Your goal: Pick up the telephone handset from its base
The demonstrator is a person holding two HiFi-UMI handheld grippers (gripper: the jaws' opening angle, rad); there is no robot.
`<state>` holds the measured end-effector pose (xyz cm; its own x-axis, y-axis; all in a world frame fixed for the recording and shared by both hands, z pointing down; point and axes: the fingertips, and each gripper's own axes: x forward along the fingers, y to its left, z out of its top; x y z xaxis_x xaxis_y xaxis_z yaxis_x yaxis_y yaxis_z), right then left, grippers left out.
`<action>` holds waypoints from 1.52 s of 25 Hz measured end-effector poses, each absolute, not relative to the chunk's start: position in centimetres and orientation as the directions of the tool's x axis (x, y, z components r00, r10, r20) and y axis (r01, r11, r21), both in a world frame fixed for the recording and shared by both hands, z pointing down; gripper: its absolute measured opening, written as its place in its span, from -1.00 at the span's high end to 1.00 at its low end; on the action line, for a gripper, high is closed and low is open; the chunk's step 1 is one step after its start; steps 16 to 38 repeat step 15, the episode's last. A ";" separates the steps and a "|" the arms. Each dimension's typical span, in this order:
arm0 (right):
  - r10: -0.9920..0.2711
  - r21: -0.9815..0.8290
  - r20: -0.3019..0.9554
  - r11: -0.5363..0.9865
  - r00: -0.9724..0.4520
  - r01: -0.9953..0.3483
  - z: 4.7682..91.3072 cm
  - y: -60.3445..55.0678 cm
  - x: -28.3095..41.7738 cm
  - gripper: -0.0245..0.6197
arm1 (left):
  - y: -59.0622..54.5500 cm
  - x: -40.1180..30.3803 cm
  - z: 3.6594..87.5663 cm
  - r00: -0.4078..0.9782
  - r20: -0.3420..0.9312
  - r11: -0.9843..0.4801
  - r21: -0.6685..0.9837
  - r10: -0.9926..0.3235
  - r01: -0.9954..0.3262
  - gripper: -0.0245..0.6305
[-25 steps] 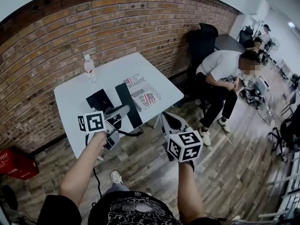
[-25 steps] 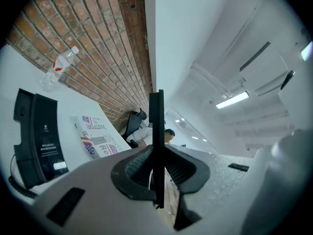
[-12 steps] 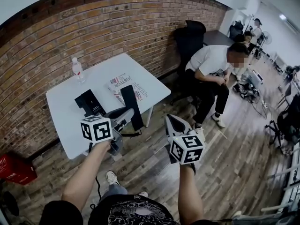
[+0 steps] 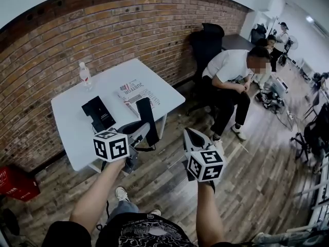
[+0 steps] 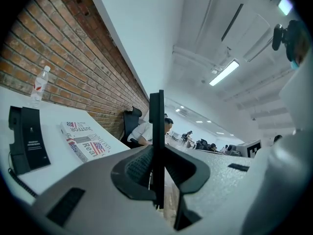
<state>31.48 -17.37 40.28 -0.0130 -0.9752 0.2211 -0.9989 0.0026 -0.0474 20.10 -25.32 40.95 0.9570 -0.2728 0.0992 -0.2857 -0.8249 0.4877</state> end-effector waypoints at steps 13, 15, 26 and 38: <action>-0.977 -0.034 0.214 0.002 -0.009 -0.999 39.9 -17.4 31.7 0.92 | -25.6 20.5 41.2 0.960 0.103 -0.826 0.493 -0.259 -0.275 0.70; -0.977 -0.030 0.213 0.001 -0.007 -1.000 40.0 -17.3 31.7 0.92 | -25.6 20.5 41.3 0.961 0.104 -0.827 0.490 -0.257 -0.275 0.70; -0.977 -0.030 0.213 0.001 -0.007 -1.000 40.0 -17.3 31.7 0.92 | -25.6 20.5 41.3 0.961 0.104 -0.827 0.490 -0.257 -0.275 0.70; -0.977 -0.030 0.213 0.001 -0.007 -1.000 40.0 -17.3 31.7 0.92 | -25.6 20.5 41.3 0.961 0.104 -0.827 0.490 -0.257 -0.275 0.70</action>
